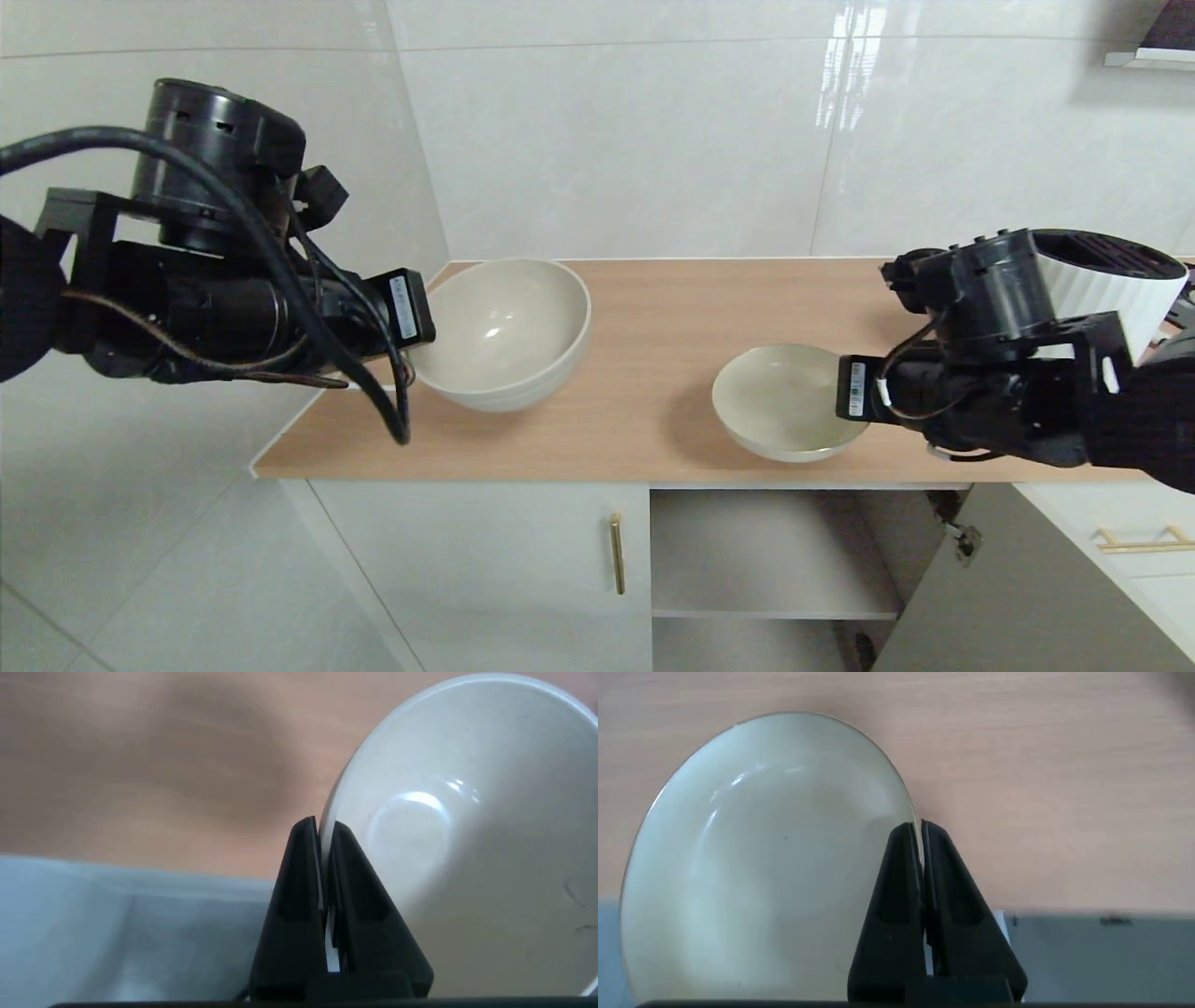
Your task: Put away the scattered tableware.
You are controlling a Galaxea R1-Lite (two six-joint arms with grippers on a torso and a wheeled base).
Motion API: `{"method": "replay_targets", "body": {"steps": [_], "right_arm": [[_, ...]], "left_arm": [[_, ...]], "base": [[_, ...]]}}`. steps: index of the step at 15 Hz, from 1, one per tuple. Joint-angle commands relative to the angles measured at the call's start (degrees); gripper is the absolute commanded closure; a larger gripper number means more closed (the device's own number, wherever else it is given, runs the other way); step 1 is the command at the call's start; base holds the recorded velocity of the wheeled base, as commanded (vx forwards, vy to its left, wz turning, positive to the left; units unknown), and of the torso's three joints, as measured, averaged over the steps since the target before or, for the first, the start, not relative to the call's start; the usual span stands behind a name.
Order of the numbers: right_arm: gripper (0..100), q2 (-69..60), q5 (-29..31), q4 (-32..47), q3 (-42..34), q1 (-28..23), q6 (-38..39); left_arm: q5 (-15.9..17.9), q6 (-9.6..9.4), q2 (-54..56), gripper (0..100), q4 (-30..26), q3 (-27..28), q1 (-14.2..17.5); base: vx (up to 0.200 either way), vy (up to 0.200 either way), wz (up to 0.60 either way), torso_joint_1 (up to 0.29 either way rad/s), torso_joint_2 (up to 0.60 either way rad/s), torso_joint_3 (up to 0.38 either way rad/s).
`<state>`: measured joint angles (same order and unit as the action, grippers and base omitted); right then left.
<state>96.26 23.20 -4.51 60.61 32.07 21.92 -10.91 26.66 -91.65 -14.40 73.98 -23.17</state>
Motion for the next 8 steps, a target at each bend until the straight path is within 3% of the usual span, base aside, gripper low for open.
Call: {"method": "replay_targets", "body": {"steps": [1,5,8], "right_arm": [[100,-10.7,0.6,0.6,-5.3,3.4,-0.4],[100,-14.2,2.5,0.2,-13.4,5.5,0.4],[100,-16.5,3.4,-0.1,-18.8,6.6,3.2]], "left_arm": [[0.0,-1.44,6.0,100,0.1,-6.1,-2.1],[0.0,0.76,12.2,100,0.1,-13.3,-3.3],[0.1,0.94,16.0,100,0.1,-19.3,-4.5]], "base": [[0.000,0.000,0.00,0.000,0.00,0.000],[0.000,0.000,0.00,0.000,0.00,0.000],[0.000,0.000,0.00,0.000,0.00,0.000]]}}
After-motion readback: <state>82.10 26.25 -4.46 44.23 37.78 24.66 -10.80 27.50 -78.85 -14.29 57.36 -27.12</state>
